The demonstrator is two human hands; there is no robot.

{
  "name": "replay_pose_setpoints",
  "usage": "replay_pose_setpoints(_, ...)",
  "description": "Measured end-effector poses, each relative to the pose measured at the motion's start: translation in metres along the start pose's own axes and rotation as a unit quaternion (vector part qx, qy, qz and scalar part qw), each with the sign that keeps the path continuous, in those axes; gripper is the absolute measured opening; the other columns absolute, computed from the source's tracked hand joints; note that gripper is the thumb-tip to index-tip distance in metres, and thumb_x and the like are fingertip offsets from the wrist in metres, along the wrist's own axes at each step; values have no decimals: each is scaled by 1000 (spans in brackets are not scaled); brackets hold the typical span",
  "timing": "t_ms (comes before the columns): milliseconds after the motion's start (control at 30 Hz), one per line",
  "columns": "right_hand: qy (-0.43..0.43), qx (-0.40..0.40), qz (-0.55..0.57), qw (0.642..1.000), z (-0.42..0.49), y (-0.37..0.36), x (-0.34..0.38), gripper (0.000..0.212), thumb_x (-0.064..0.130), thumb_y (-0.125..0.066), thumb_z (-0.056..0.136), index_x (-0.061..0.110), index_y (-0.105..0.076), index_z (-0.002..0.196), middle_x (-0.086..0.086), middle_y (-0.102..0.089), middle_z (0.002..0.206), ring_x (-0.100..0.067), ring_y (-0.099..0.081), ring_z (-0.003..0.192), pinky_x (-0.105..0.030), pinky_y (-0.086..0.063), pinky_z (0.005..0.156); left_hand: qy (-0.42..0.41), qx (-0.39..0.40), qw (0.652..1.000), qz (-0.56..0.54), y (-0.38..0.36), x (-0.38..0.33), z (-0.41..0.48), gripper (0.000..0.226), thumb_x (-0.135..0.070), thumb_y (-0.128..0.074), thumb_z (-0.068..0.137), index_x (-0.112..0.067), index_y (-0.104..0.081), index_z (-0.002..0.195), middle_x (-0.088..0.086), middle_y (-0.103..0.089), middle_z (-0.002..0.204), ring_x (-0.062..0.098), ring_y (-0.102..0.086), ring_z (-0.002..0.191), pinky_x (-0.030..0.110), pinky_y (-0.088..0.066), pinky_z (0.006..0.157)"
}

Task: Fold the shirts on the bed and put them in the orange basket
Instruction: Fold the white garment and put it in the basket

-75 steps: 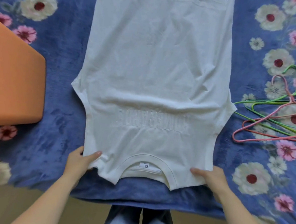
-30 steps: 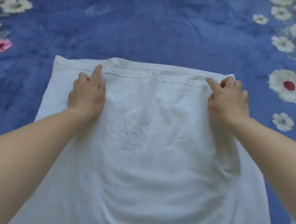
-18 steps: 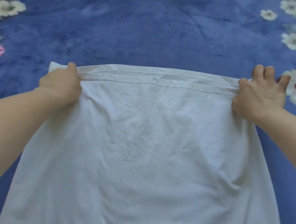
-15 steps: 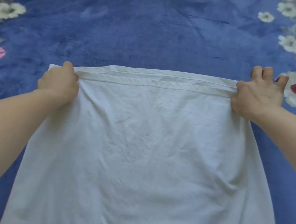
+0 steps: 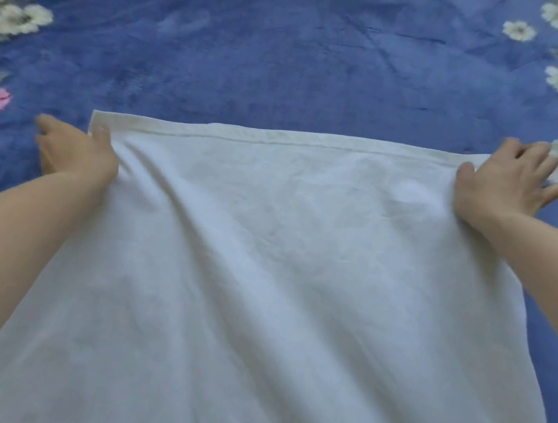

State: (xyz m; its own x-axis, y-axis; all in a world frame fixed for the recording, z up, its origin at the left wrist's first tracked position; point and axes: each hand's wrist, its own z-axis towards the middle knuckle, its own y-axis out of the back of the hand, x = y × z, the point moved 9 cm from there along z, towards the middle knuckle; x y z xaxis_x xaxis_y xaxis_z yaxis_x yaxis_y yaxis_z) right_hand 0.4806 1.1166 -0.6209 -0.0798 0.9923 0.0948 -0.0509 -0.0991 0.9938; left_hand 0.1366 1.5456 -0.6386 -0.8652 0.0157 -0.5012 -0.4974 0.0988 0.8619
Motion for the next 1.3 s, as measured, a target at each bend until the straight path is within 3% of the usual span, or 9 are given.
replay_pose_setpoints(133, -119, 27, 165, 979, 12, -12, -26, 45, 27, -54, 82, 0, -60, 118, -16, -49, 131, -32, -42, 125, -40, -36, 101, 27, 27, 991, -126, -4, 14, 15, 29, -33, -63, 84, -15, -70, 105, 3, -67, 105, 22, -62, 98, 31, -48, 92)
replay_pose_setpoints(333, -242, -8, 366, 898, 21, -15, -40, 11, 19, -56, 85, 17, -62, 95, -4, -67, 104, -17, -61, 72, -26, -48, 67, 67, 26, 972, -224, 2, 8, 44, 16, -32, -54, 88, -24, -57, 74, -11, -63, 50, 1, -53, 37, 15, -44, 43)
replay_pose_setpoints(400, -269, 12, 429, 862, 18, -26, -35, 11, 10, -45, 89, 16, -54, 86, -9, -69, 100, -19, -66, 69, -30, -53, 58, 42, 41, 973, -224, -3, 2, 30, 7, -26, -51, 90, -24, -58, 91, -8, -70, 76, 0, -62, 53, 14, -47, 48)
replay_pose_setpoints(467, -187, -2, 350, 918, 13, -20, -19, 15, 12, -44, 90, 17, -57, 96, -13, -64, 111, -29, -63, 101, -33, -49, 83, -47, 53, 986, -153, -10, -13, -1, 42, -31, -55, 90, -22, -49, 130, -5, -60, 114, 9, -60, 102, 23, -45, 88)
replay_pose_setpoints(567, 45, 33, 202, 978, -34, -17, 41, 55, 24, -43, 97, 9, -26, 147, -16, -25, 154, -28, -20, 144, -33, -12, 115, -239, 119, 963, 33, -39, -40, -68, 64, -42, -45, 96, -28, -15, 151, 4, -10, 159, 24, -4, 146, 33, -3, 116)
replay_pose_setpoints(700, 357, 115, 91, 923, -107, -46, 106, 57, 39, -27, 102, 24, -8, 153, 1, 2, 161, -17, 7, 148, -35, 10, 116, -335, 135, 919, 155, -74, -47, -105, 58, -51, -26, 98, -32, -12, 151, 5, 5, 160, 25, 10, 146, 44, 7, 116)
replay_pose_setpoints(967, 86, 82, -76, 990, -27, -32, -27, 64, 40, -19, 102, 4, -2, 152, -14, 4, 160, -27, 8, 147, -46, 9, 118, -236, 98, 935, 246, -50, -3, -56, 64, -51, -17, 99, -19, -4, 153, 14, 6, 159, 26, 8, 147, 47, 6, 118)
replay_pose_setpoints(1200, 366, 84, 95, 922, -216, -29, 76, 69, 41, -27, 91, -2, -33, 143, -24, -31, 150, -39, -28, 139, -38, -4, 112, -395, 165, 896, 122, -48, -8, -245, 67, -54, -9, 91, -25, 2, 150, 7, 8, 159, 17, 12, 145, 31, 14, 113)
replay_pose_setpoints(1300, 396, 119, 53, 909, -271, -43, 49, 64, 41, -34, 92, 2, -38, 142, -18, -39, 148, -33, -35, 137, -39, -10, 113, -365, 176, 901, 155, -38, 43, -274, 67, -53, -12, 90, -25, -8, 151, 8, -2, 160, 19, 2, 147, 32, 9, 114)
